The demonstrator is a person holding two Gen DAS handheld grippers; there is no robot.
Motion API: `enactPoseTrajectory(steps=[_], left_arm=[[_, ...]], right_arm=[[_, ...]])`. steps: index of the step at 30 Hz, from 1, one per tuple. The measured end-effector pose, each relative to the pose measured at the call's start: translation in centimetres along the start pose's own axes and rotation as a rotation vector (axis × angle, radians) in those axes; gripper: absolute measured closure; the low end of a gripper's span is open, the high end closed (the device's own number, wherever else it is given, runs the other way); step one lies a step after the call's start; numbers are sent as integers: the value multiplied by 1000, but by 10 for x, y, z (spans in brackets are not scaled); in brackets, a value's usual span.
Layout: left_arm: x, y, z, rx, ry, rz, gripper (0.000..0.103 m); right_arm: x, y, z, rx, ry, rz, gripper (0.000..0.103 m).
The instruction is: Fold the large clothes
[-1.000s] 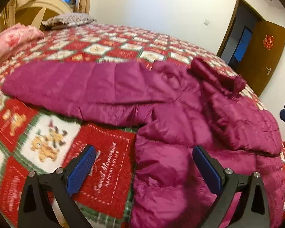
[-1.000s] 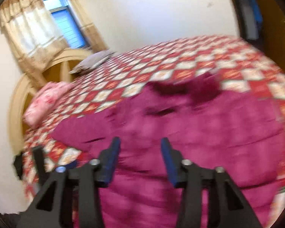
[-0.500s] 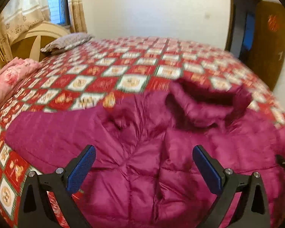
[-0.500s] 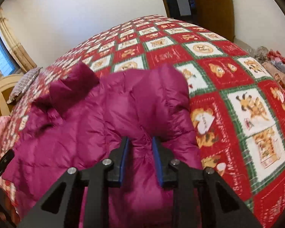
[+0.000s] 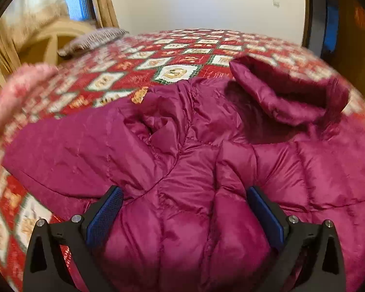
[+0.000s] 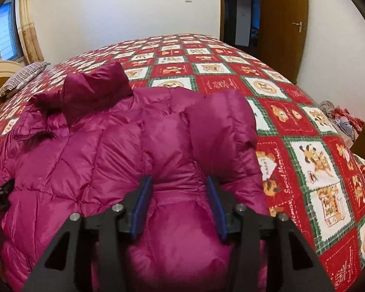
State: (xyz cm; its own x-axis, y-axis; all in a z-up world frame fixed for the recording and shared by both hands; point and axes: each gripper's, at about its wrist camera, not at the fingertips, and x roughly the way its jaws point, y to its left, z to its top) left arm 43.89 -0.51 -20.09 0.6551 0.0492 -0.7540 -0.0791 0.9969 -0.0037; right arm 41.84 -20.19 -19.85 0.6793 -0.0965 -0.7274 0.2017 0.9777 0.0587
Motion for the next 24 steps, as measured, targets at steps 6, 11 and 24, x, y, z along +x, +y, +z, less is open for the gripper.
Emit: enactPoseTrajectory(steps=[6,11,24], left_arm=[[-62,119,16,-265,-170,-6,1],[-63,243,29,-510,-164,211,1],[1,328,4,-700,-66,310,6]], right_arm=[[0,-1,0,19,-5,41,42],[1,3,0,-5,-2,26,40],[2,4,0,-15,-1,13,39]])
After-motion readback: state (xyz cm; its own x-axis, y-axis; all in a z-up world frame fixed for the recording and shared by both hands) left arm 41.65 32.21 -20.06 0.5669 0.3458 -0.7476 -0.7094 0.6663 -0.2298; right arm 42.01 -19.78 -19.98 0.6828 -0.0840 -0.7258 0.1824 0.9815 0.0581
